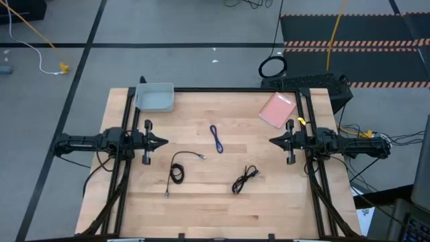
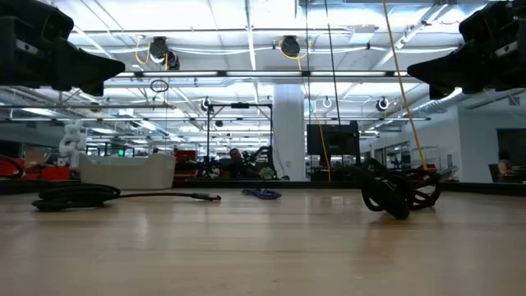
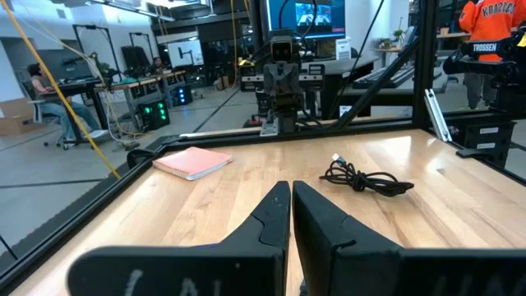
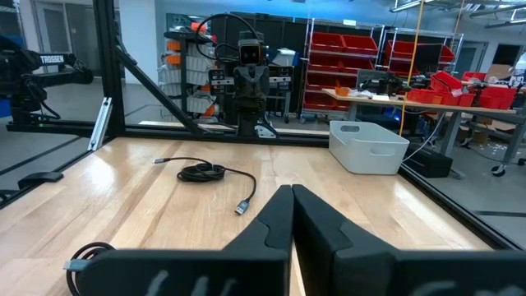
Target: Pick and place USB-C Cables
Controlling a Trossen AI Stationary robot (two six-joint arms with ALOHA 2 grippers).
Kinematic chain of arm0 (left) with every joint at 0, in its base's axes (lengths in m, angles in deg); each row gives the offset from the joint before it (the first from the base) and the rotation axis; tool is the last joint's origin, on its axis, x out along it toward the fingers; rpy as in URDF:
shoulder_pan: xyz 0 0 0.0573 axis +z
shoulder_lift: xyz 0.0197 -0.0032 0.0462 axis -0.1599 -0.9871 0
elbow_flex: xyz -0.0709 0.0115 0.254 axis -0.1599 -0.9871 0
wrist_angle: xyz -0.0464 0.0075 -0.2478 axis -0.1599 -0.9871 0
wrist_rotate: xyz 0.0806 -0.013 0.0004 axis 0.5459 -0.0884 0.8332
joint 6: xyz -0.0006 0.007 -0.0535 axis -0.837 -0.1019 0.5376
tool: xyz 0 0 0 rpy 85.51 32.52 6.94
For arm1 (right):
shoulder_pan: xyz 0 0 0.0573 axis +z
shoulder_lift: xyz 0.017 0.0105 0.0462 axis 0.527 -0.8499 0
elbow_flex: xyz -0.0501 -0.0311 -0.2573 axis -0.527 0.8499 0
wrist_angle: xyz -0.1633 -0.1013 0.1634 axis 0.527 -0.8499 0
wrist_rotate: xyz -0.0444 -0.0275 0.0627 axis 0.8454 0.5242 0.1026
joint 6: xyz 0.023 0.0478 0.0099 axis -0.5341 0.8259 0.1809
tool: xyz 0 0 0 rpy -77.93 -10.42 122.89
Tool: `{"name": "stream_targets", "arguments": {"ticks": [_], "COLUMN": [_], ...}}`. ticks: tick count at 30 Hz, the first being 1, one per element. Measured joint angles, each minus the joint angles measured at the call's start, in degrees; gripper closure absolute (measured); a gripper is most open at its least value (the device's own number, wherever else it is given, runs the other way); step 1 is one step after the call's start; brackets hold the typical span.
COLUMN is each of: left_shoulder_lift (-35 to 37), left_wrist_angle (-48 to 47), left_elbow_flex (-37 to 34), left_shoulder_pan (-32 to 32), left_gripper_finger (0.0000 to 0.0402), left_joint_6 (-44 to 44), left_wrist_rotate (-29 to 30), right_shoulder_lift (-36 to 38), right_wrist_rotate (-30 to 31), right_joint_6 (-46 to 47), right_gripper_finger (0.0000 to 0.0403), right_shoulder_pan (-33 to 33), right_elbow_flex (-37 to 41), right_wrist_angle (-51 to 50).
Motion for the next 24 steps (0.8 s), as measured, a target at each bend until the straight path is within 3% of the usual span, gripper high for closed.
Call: {"name": "stream_targets", "arguments": {"ticks": [14, 20, 24], "left_shoulder_lift": [0.0, 0.0, 0.0], "left_wrist_angle": [0.0, 0.0, 0.0], "left_elbow_flex": [0.0, 0.0, 0.0], "left_shoulder_pan": [0.0, 0.0, 0.0], "left_gripper_finger": [0.0380, 0.0380, 0.0380], "left_joint_6": [0.0, -0.5, 0.0], "left_wrist_rotate": [0.0, 0.0, 0.0], "right_shoulder_lift": [-0.8, -6.4, -12.9], "right_wrist_rotate": [1.6, 1.5, -0.3], "right_joint_6": [-1.0, 3.1, 6.0], "right_gripper_finger": [0.0403, 0.0403, 0.0403], "right_shoulder_pan": [0.0, 0.0, 0.0], "right_elbow_flex": [-2.1, -7.2, -12.5], "right_wrist_angle": [7.7, 8.0, 3.0]}}
